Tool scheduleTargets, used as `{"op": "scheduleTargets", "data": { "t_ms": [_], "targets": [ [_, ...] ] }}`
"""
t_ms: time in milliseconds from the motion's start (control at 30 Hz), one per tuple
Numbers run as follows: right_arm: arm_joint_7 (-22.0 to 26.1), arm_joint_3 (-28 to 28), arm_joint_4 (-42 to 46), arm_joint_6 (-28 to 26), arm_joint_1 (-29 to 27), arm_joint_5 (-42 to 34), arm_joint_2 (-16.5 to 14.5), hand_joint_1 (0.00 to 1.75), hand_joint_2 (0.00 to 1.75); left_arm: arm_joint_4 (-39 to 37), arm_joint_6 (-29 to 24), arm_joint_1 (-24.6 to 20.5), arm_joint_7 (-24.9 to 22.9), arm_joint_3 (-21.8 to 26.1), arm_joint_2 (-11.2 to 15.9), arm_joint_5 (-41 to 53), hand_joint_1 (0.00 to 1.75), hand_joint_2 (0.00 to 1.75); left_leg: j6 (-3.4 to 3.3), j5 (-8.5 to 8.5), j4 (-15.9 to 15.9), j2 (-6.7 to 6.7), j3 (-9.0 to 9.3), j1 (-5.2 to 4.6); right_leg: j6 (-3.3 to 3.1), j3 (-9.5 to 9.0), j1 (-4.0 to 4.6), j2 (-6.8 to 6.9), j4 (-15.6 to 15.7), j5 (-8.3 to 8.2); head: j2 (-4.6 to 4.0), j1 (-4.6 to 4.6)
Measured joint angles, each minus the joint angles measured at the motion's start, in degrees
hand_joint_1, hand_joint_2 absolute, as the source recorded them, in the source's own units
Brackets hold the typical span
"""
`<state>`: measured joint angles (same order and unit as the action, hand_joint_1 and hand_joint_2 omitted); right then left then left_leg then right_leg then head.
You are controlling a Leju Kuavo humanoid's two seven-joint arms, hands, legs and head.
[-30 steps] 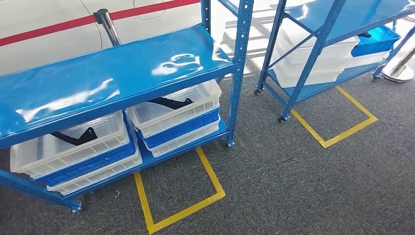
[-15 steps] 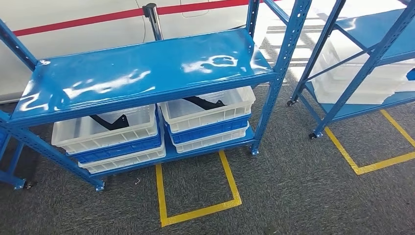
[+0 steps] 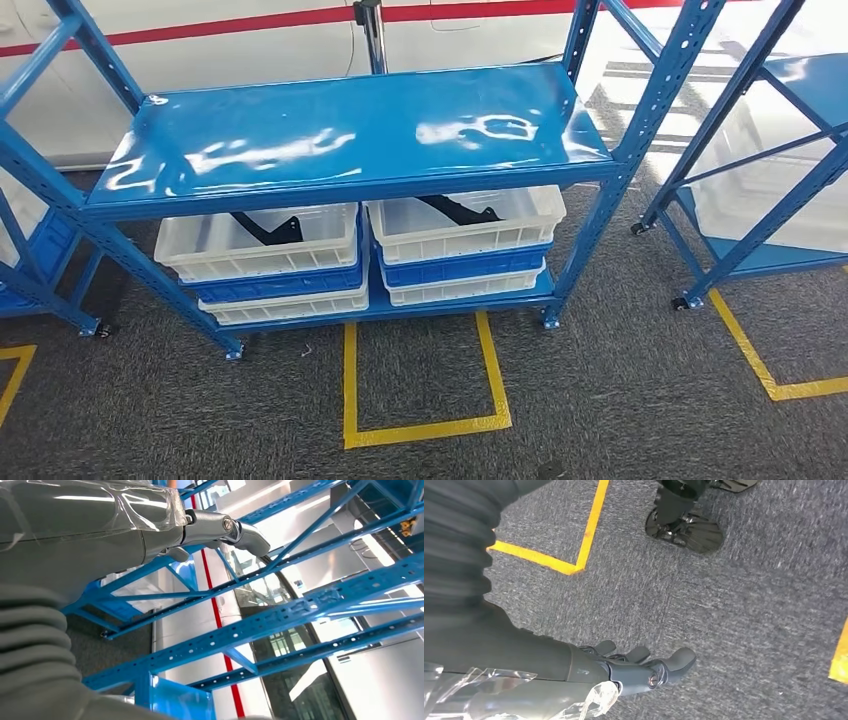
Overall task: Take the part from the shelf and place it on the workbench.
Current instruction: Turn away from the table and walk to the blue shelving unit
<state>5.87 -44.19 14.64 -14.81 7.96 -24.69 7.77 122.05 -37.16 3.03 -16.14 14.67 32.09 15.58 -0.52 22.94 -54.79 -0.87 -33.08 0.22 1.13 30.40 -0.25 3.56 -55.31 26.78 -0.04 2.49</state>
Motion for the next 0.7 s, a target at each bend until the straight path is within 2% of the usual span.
{"op": "scheduleTargets", "data": {
  "t_ms": [67,133,167,233,267,300,333,400,433,467,500,600,633,700],
  "targets": [
    [-0.03,-0.01,0.0,-0.19,0.08,0.21,-0.1,0.0,1.75,-0.06,-0.01,-0.02,-0.04,-0.17,0.0,0.3,0.0,1.75,-0.5,-0.15,0.26,0.31,0.1,0.02,0.56,-0.16,-0.1,-0.05,0.04,0.2,0.01,-0.01],
    [0.03,-0.01,0.0,-0.27,0.13,0.44,-0.15,0.0,1.75,-0.1,-0.03,-0.24,-0.11,-0.29,-0.01,0.61,0.0,1.75,-1.09,-0.35,0.67,0.54,0.49,0.32,1.04,0.71,-0.19,-1.28,-2.32,1.81,0.02,-0.06],
    [0.07,-0.02,0.0,-0.3,0.1,0.51,-0.15,0.0,1.75,-0.15,-0.02,-0.37,-0.21,-0.39,-0.02,0.69,0.0,1.75,-1.35,-0.39,0.76,0.62,0.66,0.44,1.18,2.21,-0.28,-2.15,-5.5,3.49,0.02,-0.09],
    [0.15,-0.02,0.0,-0.36,0.01,0.52,-0.17,0.0,1.75,-0.28,0.08,-0.55,-0.56,-0.62,-0.05,0.69,0.0,1.75,-1.68,-0.33,0.73,0.87,0.75,0.41,1.34,6.48,-0.29,-3.08,-13.75,6.88,0.02,-0.15],
    [0.15,-0.03,0.0,-0.38,-0.05,0.51,-0.18,0.0,1.75,-0.37,0.17,-0.56,-0.73,-0.75,-0.07,0.66,0.0,1.75,-1.72,-0.28,0.71,1.06,0.79,0.4,1.41,8.16,-0.31,-3.21,-16.57,7.48,0.02,-0.15],
    [0.16,-0.03,0.0,-0.4,-0.11,0.5,-0.19,0.0,1.75,-0.45,0.25,-0.56,-0.84,-0.86,-0.08,0.63,0.0,1.75,-1.73,-0.23,0.69,1.3,0.85,0.41,1.44,8.8,-0.35,-3.22,-17.16,6.9,0.02,-0.15],
    [0.17,-0.03,0.0,-0.41,-0.15,0.51,-0.2,0.0,1.75,-0.51,0.3,-0.56,-0.87,-0.97,-0.1,0.61,0.0,1.75,-1.68,-0.15,0.67,1.55,0.95,0.46,1.45,8.27,-0.42,-3.23,-15.34,5.24,0.02,-0.15],
    [0.18,0.09,-0.01,-0.22,-0.41,0.61,-0.2,0.0,1.75,-0.95,0.51,-0.7,-0.86,-1.22,-0.25,0.51,0.0,1.75,-1.37,0.1,0.59,2.02,1.24,0.51,1.41,4.78,-0.6,-3.44,-7.05,0.88,0.01,-0.16],
    [0.17,0.29,-0.01,-0.01,-0.62,0.76,-0.2,0.0,1.75,-1.53,0.76,-0.79,-0.85,-1.36,-0.43,0.28,0.0,1.75,-1.12,0.28,0.49,2.24,1.32,0.45,1.31,3.17,-0.66,-3.61,-3.4,-0.64,0.01,-0.16],
    [0.14,0.55,-0.02,0.31,-0.92,0.97,-0.25,0.0,1.75,-2.34,1.17,-0.86,-0.79,-1.49,-0.66,0.01,0.0,1.75,-0.84,0.42,0.42,2.4,1.34,0.36,1.18,2.16,-0.62,-3.75,-1.08,-1.42,0.01,-0.15],
    [0.07,0.85,-0.02,0.62,-1.24,1.32,-0.31,0.0,1.75,-3.29,1.72,-0.86,-0.67,-1.64,-0.92,-0.31,0.0,1.75,-0.58,0.48,0.4,2.53,1.32,0.32,0.98,1.85,-0.49,-3.84,-0.24,-1.52,0.01,-0.15],
    [-0.27,1.93,0.01,1.54,-2.0,2.63,-0.71,0.0,1.75,-6.54,3.7,-0.46,0.12,-2.15,-1.83,-1.27,0.0,1.75,0.18,0.94,-0.04,2.36,1.06,0.64,-0.06,1.87,-0.28,-3.51,-0.1,-1.8,0.0,-0.11],
    [-0.37,2.36,0.01,1.78,-2.22,3.07,-0.86,0.0,1.31,-7.71,4.32,-0.31,0.41,-2.34,-2.16,-1.57,0.0,1.75,0.42,1.83,-1.37,2.09,0.51,0.72,-0.41,1.88,-0.33,-3.41,-0.04,-1.91,0.01,-0.09],
    [-0.52,3.24,0.02,2.21,-2.57,3.85,-1.07,0.0,0.44,-10.22,5.5,0.06,0.96,-2.73,-2.89,-2.1,0.0,0.87,0.87,5.27,-7.89,1.57,-2.37,0.8,-0.88,1.93,-0.32,-3.35,0.01,-1.96,0.0,-0.03]
  ]
}}
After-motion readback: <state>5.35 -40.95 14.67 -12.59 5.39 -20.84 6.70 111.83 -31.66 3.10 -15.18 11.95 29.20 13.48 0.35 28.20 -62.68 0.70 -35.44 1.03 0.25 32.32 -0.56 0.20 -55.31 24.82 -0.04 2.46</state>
